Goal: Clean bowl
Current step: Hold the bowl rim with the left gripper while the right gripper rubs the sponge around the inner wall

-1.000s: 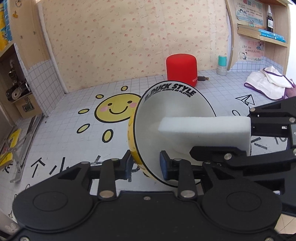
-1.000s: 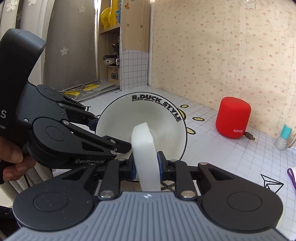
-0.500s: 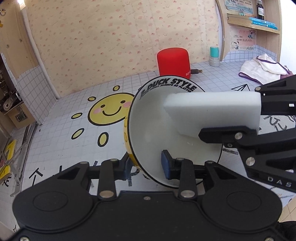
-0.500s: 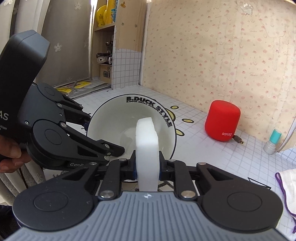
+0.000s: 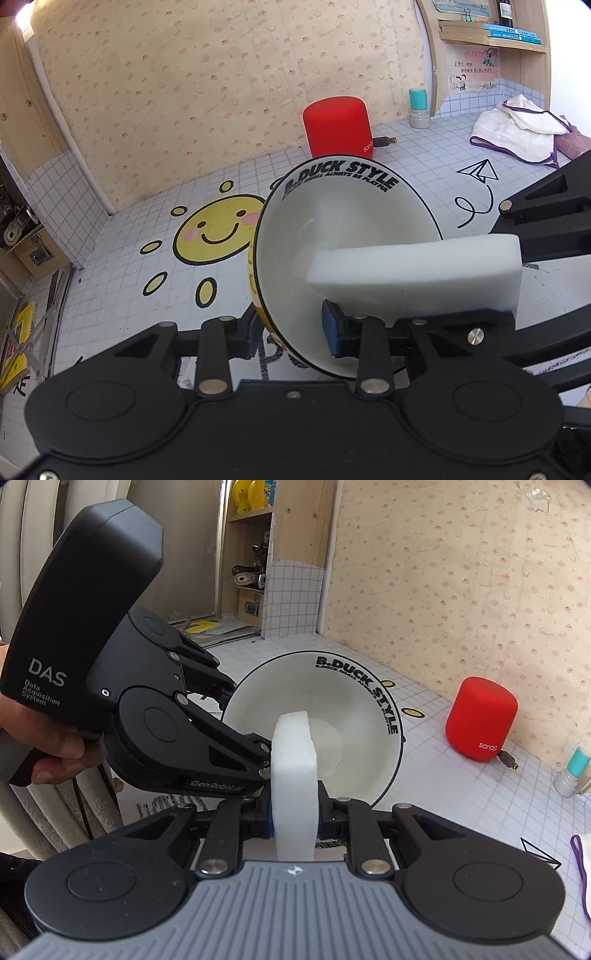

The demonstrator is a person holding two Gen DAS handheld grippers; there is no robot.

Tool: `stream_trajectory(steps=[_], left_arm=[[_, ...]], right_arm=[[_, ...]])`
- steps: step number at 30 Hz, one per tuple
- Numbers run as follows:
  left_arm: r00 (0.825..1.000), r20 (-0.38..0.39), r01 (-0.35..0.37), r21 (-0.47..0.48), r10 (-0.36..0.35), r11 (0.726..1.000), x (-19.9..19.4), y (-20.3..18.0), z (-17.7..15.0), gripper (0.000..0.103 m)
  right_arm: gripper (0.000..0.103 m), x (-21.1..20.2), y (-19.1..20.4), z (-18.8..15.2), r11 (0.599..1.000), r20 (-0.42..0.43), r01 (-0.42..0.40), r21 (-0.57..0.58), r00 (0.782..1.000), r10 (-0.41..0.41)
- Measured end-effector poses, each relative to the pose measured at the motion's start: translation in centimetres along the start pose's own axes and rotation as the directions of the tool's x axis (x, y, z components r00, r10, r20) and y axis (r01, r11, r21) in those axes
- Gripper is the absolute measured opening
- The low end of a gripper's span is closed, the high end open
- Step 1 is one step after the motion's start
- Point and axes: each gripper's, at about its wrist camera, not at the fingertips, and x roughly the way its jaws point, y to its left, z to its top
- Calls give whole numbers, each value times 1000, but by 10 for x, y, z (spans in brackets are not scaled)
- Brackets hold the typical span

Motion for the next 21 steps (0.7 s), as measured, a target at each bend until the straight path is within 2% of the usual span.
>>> stream_trajectory(steps=[9, 13, 17, 21], left_arm=[[1000, 3, 1, 12, -1, 1000, -1, -1, -1, 36], [1000, 2, 2, 4, -2, 1000, -1, -1, 0, 36], [1000, -3, -12, -10, 12, 1000, -2, -4, 0, 40], [1000, -4, -12, -74, 12, 997, -4, -3, -2, 40]], right_arm=[[21, 2, -9, 4, 992, 30, 124, 16, 992, -125], [21, 7, -8, -1, 995, 12, 95, 17, 995, -95], [21, 7, -7, -2, 996, 13, 88, 28, 996, -89], [21, 6, -7, -4, 996, 11, 80, 33, 997, -81]])
